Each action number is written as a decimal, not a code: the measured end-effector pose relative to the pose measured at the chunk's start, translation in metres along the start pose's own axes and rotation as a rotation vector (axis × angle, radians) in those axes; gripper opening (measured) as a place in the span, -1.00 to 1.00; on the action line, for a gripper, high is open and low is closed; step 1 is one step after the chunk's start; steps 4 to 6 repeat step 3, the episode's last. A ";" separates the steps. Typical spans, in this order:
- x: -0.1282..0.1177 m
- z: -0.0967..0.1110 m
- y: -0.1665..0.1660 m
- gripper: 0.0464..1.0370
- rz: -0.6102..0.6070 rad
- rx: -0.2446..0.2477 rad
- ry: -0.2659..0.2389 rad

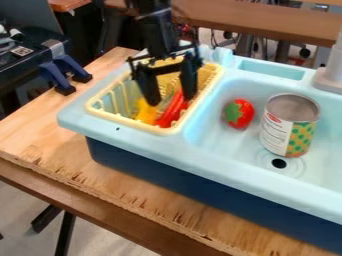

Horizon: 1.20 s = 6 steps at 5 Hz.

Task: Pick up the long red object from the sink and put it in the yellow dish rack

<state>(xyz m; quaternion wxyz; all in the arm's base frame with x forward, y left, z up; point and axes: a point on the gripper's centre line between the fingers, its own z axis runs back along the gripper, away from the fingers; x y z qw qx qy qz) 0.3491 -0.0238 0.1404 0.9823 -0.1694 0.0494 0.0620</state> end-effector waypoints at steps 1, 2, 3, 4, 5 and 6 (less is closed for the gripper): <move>-0.011 0.015 -0.022 0.90 -0.085 0.013 -0.033; -0.035 0.044 -0.048 0.90 -0.187 0.079 -0.099; -0.052 0.051 -0.075 0.90 -0.269 0.160 -0.116; -0.052 0.051 -0.075 0.90 -0.269 0.160 -0.116; -0.052 0.051 -0.075 0.90 -0.269 0.160 -0.116; -0.052 0.051 -0.075 0.90 -0.269 0.160 -0.116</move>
